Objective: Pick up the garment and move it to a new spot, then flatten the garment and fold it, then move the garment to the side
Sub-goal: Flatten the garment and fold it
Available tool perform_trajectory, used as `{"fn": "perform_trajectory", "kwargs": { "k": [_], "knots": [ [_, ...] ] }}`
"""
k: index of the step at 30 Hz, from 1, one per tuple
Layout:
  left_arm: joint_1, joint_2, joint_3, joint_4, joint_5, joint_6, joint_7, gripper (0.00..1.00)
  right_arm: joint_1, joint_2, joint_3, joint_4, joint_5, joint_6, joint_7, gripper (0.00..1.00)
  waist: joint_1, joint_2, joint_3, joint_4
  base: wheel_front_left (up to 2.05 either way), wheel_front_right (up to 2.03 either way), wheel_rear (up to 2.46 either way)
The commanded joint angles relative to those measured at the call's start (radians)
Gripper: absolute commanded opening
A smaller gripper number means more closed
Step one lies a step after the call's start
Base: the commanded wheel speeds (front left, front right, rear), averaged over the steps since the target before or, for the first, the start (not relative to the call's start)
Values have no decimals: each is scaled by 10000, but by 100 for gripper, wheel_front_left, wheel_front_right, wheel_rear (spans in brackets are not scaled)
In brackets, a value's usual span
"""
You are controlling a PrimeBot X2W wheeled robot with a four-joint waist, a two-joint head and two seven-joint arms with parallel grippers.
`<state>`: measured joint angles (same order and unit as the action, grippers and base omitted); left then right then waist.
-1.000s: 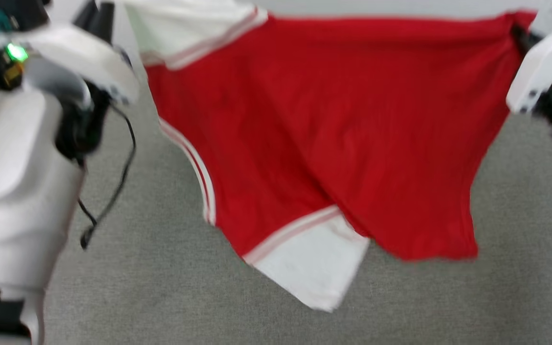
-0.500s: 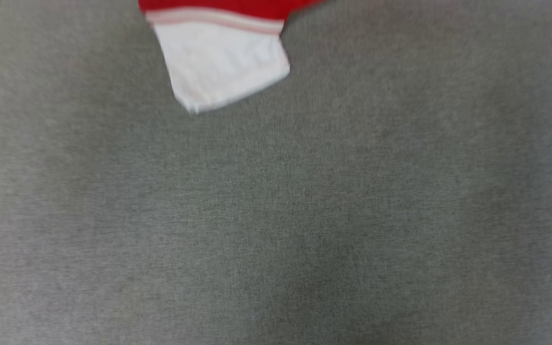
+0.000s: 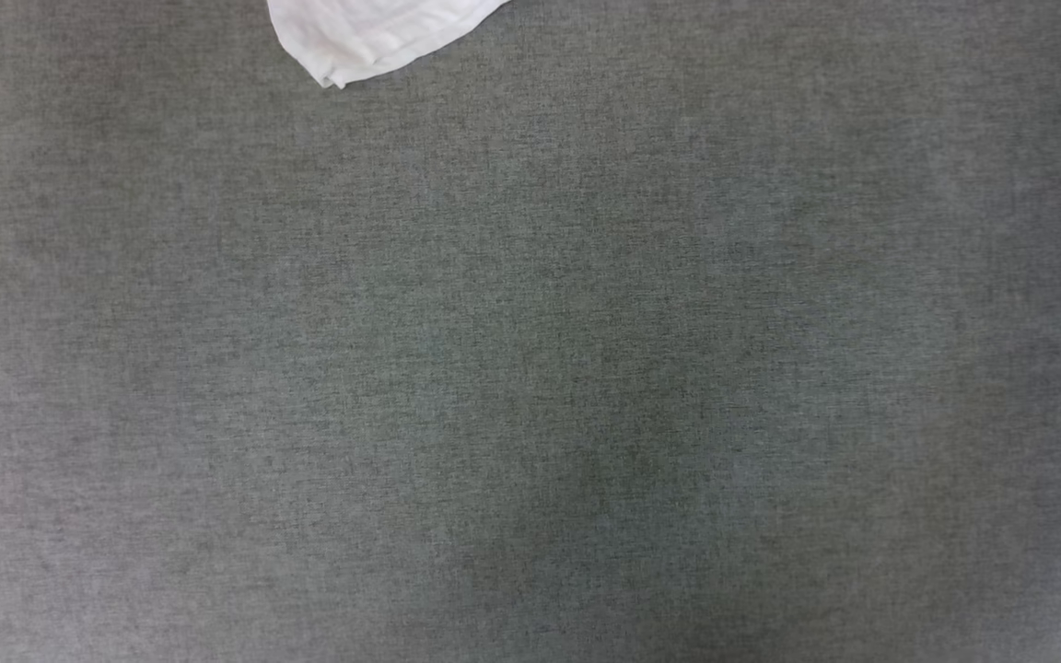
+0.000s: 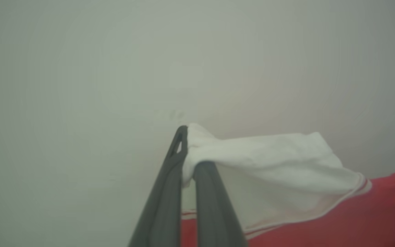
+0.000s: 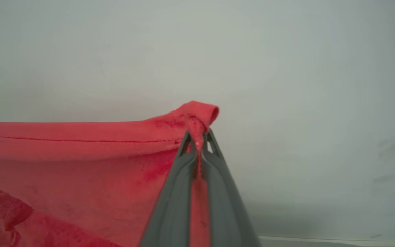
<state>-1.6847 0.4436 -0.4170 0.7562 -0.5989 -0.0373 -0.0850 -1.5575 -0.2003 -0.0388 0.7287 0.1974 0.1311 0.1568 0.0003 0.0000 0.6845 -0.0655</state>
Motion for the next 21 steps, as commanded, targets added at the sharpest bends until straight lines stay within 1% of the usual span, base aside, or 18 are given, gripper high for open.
{"fn": "perform_trajectory", "kwargs": {
  "k": [1, 6, 10, 15, 18, 21],
  "knots": [
    [141, -9, -4, 92, -68, -66, -92, 0, -30, 5, 78, 135, 50, -7, -82, 0, -3, 0, 39, 37, 0, 0, 0],
    [740, -279, -85, 805, -314, -341, -380, 0, 399, -23, 503, 981, 298, -7, -291, 0, -3, 0, -55, 211, 0, 0, 0],
    [1853, -504, -200, 1382, -600, -605, -808, 0, 1116, -121, 1140, 1569, 537, -7, -626, 0, -3, 0, -705, 343, 0, 0, 0],
    [3940, -831, -371, 1924, -1028, -792, -1140, 0, 2933, -211, 2071, 1799, 1234, -7, -1128, 0, -3, 0, -2070, 521, 0, 0, 0],
    [5374, -1013, -389, 1920, -1314, -840, -1350, 0, 4239, -321, 2561, 1551, 1759, -7, -1389, 0, -3, 0, -2896, 649, 0, 0, 0],
    [6705, -990, -259, 1588, -1560, -834, -1565, 0, 5561, -430, 3026, 1192, 2213, -7, -1491, 0, -3, 0, -3574, 671, 0, 0, 0]
  ]
}}
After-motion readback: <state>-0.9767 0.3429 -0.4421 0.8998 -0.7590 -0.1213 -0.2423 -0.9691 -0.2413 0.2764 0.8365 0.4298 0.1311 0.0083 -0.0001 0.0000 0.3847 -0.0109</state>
